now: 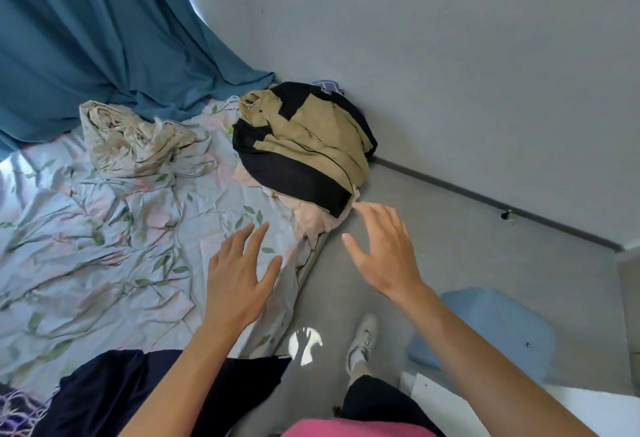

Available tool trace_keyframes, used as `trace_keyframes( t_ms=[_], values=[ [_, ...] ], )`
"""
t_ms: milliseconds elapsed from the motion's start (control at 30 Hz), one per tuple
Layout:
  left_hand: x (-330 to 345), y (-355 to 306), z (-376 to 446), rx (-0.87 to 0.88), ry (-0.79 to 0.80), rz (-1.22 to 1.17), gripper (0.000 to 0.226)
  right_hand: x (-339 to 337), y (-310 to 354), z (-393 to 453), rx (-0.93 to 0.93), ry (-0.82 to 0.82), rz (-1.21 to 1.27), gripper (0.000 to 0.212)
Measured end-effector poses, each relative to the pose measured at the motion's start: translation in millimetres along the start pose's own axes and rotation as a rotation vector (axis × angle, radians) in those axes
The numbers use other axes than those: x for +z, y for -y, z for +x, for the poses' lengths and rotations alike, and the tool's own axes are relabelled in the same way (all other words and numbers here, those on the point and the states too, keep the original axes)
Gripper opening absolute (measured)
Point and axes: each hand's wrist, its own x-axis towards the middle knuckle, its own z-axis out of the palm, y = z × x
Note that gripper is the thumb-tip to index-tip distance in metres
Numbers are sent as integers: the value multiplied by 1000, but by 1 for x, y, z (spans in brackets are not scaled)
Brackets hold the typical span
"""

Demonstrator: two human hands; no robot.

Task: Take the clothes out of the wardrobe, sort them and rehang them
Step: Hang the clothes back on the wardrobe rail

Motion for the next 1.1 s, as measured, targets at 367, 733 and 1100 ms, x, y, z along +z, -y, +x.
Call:
trace_keyframes(
  t_ms=[367, 733, 1100],
  values=[
    [18, -55, 190, -168, -55, 125, 64, -11, -82, 232, -154, 126, -68, 59],
    [52, -11, 374, -325, -16, 91, 68, 34, -103, 440, -282, 268, -139, 70],
    [68, 30, 552, -540, -18, 74, 71, 117, -120, 674, -391, 454, -170, 69]
  ],
)
